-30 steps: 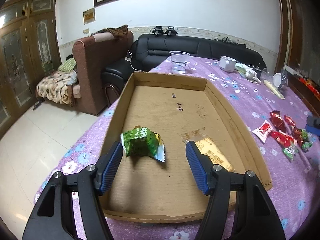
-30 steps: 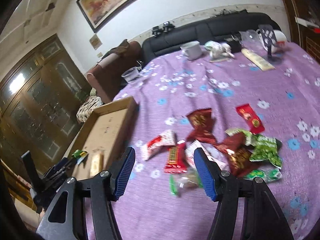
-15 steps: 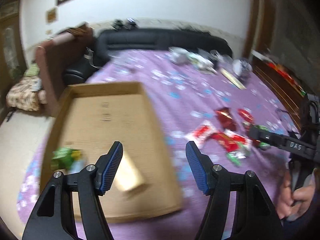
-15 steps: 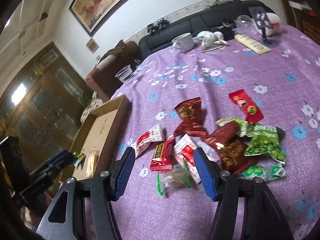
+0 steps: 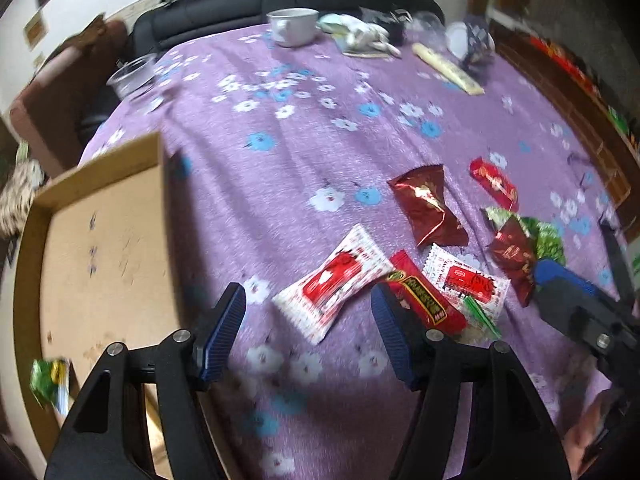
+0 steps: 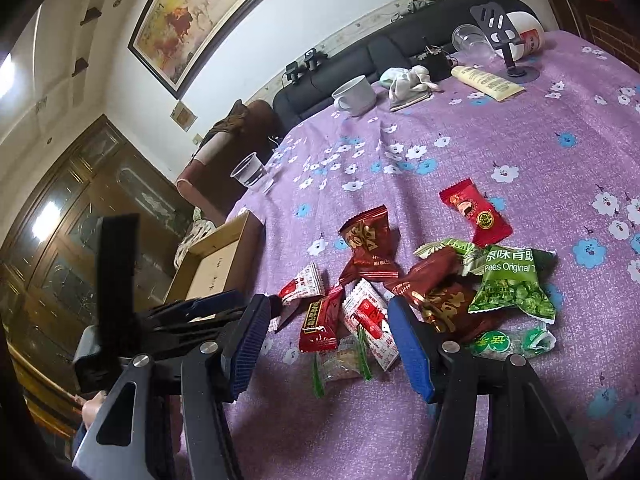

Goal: Organize snacks
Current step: 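Move both tools back to the snack pile, then grasp the red-and-white packet with the left tool while the right tool approaches the red candy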

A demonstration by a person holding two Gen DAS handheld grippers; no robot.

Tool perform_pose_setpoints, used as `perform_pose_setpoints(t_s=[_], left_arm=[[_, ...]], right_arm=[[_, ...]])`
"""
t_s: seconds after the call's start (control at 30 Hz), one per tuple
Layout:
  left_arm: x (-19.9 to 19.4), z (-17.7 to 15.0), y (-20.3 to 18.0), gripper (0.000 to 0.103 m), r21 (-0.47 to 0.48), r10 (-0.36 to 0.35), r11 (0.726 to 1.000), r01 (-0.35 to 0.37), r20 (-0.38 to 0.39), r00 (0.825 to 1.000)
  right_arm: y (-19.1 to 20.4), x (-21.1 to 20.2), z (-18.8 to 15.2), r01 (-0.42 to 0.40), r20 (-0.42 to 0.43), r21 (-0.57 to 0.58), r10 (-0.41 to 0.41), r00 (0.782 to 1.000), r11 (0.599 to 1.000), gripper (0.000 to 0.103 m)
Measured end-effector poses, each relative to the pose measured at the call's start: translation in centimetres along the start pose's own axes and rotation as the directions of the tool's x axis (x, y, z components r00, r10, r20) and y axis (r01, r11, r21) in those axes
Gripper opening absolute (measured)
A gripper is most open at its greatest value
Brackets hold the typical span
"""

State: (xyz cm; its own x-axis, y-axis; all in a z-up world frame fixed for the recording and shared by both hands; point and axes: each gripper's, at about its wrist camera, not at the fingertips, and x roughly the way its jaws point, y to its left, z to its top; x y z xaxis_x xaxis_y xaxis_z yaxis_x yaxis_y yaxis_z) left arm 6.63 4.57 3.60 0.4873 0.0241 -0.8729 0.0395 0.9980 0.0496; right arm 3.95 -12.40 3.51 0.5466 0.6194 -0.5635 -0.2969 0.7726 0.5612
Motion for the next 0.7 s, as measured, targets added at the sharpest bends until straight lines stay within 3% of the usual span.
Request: perform_pose_setpoints(t_s=[0.17,0.2,0.23,0.27,0.33,0.53,0.7], left_arm=[[1.8,0.6,-0.6,0.063,0.03,0.032,0.999,-0.031,-0.035,0.999],[2.2,0.6,-0.6,0.059,0.023,0.03,0.999,-0.029,-0.042,0.999],[2.5,0.6,-0.6,0.046,0.02,0.024,1.0,-0.023,-0.049,0.998],[2.6,0.5,-0.7,0.039,0.012,0.008,1.0,-0.008,-0.05,0.999],[2.3,0.0,-0.9,0.029,-0.001,-0.011,1.0,0.011,-0.033,0.999],[0.5,-2.8,-1.4,0.029,-0.031,-0.048,0.998,0.048,-0.003,0.999],[-2.0,-7.4,-1.2,0.029,-0.04,-0.065,0.997,0.067,0.052,0.997]], right_arm=[[-0.1,-0.1,0.0,-0.004,0.002,0.006,0.004,1.0,1.0,0.064],[-0.1,-0.1,0.0,-0.003,0.003,0.005,0.003,1.0,1.0,0.064],[-0.1,-0.1,0.0,-0.004,0.002,0.005,0.004,1.0,1.0,0.064],[-0.1,-0.1,0.0,-0.004,0.002,0.005,0.004,1.0,1.0,0.063],[-0.1,-0.1,0.0,-0.002,0.003,0.006,0.002,1.0,1.0,0.063],[0.0,-0.1,-0.1,0.004,0.002,-0.002,-0.004,1.0,1.0,0.064],[0.4,0.4,-0.2,0.011,-0.01,-0.024,-0.011,1.0,1.0,0.064]])
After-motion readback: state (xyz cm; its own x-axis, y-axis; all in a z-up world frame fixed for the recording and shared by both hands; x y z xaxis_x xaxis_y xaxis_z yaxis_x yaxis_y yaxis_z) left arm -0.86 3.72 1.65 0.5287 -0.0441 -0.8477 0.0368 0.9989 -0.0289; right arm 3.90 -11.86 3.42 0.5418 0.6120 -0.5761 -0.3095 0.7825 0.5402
